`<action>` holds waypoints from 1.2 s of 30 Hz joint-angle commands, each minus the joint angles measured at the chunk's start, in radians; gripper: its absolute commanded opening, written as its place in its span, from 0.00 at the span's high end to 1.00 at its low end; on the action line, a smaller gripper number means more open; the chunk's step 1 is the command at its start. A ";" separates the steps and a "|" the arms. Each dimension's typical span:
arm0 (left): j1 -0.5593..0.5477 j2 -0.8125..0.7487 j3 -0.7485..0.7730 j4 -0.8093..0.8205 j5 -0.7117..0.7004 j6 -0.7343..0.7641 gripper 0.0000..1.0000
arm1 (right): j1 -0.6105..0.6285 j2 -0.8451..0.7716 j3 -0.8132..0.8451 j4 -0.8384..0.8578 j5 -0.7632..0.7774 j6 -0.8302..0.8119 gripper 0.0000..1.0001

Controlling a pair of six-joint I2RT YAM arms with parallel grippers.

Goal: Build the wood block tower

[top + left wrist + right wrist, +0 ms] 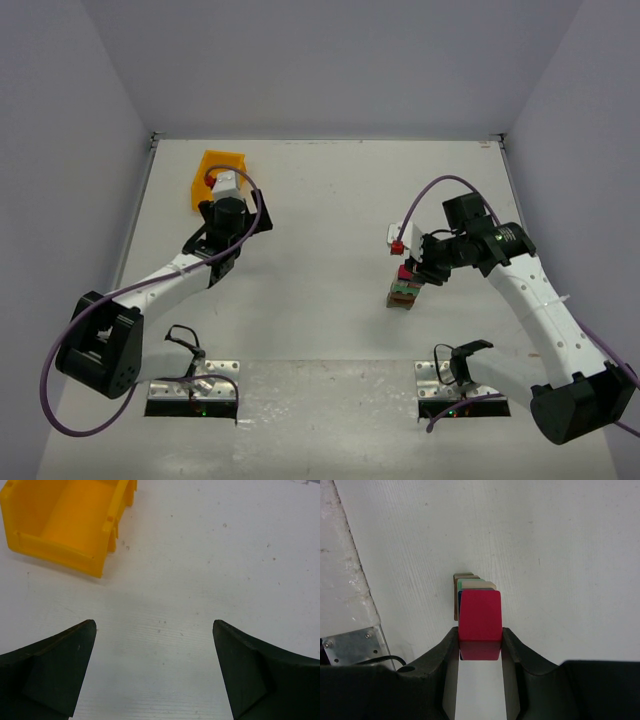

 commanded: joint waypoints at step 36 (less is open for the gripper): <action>-0.042 0.026 0.063 0.023 -0.076 0.025 0.00 | -0.008 -0.004 0.001 0.016 -0.020 -0.021 0.55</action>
